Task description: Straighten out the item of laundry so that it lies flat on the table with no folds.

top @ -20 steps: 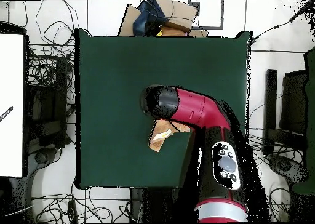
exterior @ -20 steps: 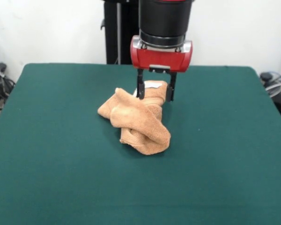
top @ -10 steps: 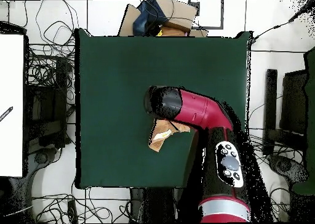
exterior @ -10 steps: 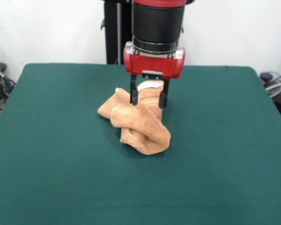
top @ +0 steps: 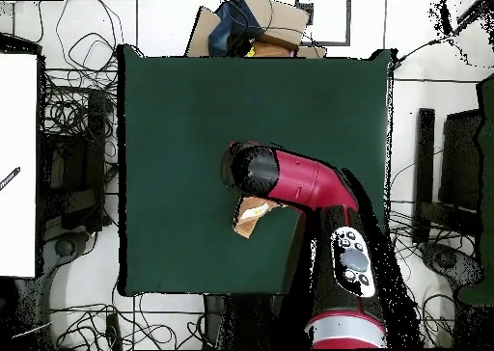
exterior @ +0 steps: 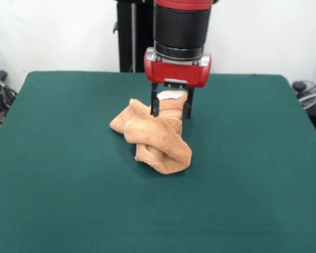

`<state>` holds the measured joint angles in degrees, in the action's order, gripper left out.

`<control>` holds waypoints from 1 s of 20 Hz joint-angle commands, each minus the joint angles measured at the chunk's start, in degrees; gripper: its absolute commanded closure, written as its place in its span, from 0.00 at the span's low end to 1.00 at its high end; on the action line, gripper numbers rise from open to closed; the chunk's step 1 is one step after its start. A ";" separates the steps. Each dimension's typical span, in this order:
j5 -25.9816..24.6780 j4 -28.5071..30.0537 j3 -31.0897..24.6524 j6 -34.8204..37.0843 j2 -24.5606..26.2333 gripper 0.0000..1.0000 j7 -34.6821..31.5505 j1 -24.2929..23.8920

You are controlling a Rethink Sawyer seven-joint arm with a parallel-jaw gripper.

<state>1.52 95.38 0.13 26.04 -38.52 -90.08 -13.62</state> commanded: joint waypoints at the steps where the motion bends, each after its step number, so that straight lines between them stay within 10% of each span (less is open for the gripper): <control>1: -4.07 5.39 -1.15 -4.89 0.20 0.00 -7.18 2.37; 20: -4.27 3.67 -3.78 -4.36 1.57 0.00 -2.97 -2.69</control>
<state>1.20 96.34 0.19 22.97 -38.24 -90.08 -15.44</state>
